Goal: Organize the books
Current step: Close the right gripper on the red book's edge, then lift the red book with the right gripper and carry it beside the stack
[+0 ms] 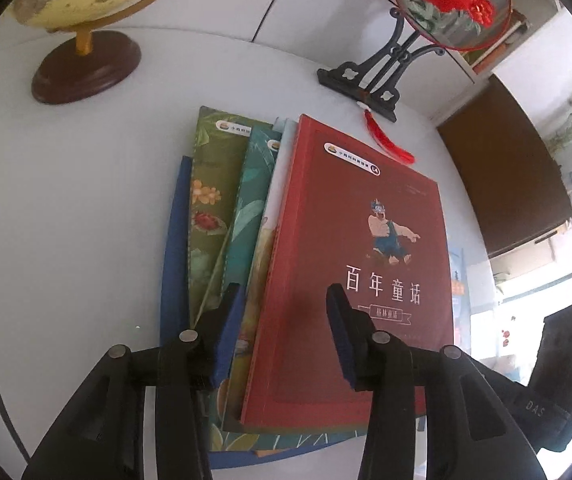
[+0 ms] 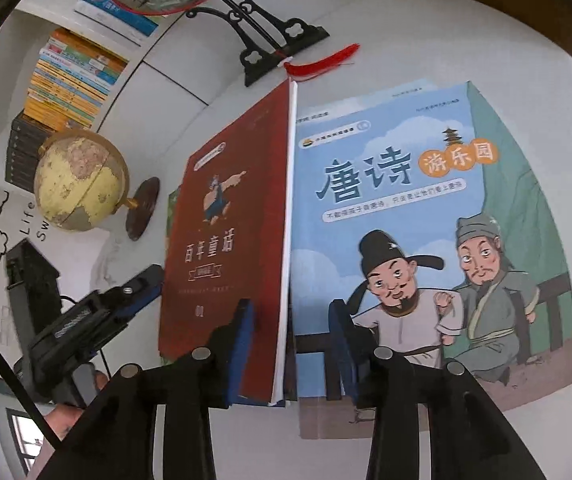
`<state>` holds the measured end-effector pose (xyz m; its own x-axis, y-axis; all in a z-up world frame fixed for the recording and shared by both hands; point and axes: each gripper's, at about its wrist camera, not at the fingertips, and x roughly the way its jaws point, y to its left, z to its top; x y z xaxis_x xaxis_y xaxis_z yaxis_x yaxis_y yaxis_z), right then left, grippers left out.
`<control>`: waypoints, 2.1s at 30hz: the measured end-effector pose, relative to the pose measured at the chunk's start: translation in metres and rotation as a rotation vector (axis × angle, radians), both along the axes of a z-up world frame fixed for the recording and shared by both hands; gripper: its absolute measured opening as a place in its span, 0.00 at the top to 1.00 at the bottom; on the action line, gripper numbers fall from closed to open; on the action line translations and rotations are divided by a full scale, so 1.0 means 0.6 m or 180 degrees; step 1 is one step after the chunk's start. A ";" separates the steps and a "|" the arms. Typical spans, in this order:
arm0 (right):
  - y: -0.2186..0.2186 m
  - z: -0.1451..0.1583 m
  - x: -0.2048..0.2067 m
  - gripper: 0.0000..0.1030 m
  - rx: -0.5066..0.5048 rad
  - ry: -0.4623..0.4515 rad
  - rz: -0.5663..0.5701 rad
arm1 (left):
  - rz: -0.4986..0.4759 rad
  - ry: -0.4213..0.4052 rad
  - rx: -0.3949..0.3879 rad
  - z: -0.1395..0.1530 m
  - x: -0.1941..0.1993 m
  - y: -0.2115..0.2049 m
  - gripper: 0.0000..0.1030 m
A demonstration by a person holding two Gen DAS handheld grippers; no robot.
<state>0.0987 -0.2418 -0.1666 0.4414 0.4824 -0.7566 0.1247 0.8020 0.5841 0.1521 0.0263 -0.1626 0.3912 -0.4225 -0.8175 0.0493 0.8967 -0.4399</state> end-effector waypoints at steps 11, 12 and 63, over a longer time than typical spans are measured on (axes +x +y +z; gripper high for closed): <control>0.012 -0.001 0.013 0.50 0.0145 -0.0100 0.0013 | -0.0028 -0.0140 -0.0218 0.008 -0.018 0.007 0.61; 0.011 -0.002 0.013 0.50 0.0169 -0.0099 0.0007 | -0.0098 -0.0082 -0.0296 0.002 -0.015 0.004 0.61; -0.020 0.005 -0.095 0.82 -0.0347 -0.0116 0.0448 | -0.0548 0.0103 -0.0405 0.025 -0.135 -0.071 0.79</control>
<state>0.0414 -0.2539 -0.1636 0.4034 0.4573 -0.7925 -0.0129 0.8689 0.4948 0.0713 -0.0161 -0.1475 0.2788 -0.5814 -0.7643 0.1809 0.8135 -0.5528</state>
